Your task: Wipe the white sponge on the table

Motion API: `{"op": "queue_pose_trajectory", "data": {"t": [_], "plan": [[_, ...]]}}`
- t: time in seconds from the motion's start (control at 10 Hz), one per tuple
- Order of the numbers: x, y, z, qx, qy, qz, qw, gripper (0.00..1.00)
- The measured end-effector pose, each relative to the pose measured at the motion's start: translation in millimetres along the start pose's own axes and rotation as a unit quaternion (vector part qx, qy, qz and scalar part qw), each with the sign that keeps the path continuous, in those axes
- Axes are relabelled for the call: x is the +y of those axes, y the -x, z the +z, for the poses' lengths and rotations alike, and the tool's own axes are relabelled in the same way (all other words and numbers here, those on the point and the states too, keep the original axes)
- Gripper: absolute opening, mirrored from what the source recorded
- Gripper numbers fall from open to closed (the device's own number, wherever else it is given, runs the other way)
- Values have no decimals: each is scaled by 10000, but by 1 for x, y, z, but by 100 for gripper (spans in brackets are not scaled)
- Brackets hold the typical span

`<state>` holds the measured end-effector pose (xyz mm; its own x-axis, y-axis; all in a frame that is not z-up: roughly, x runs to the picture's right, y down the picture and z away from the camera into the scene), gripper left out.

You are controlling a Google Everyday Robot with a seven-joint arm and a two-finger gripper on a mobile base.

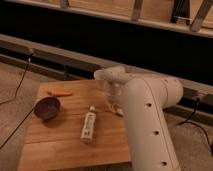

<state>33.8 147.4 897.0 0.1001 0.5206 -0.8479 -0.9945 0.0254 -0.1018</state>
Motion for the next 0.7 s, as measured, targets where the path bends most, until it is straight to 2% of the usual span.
{"op": "queue_pose_trajectory", "data": {"t": [0.1, 0.2, 0.5, 0.7], "plan": [[5, -7, -11, -29, -46, -28, 10000, 0], [5, -26, -29, 6, -264, -44, 9996, 0], [5, -55, -57, 44, -788, -77, 9969, 3], [7, -62, -62, 45, -866, -87, 9962, 4]]}}
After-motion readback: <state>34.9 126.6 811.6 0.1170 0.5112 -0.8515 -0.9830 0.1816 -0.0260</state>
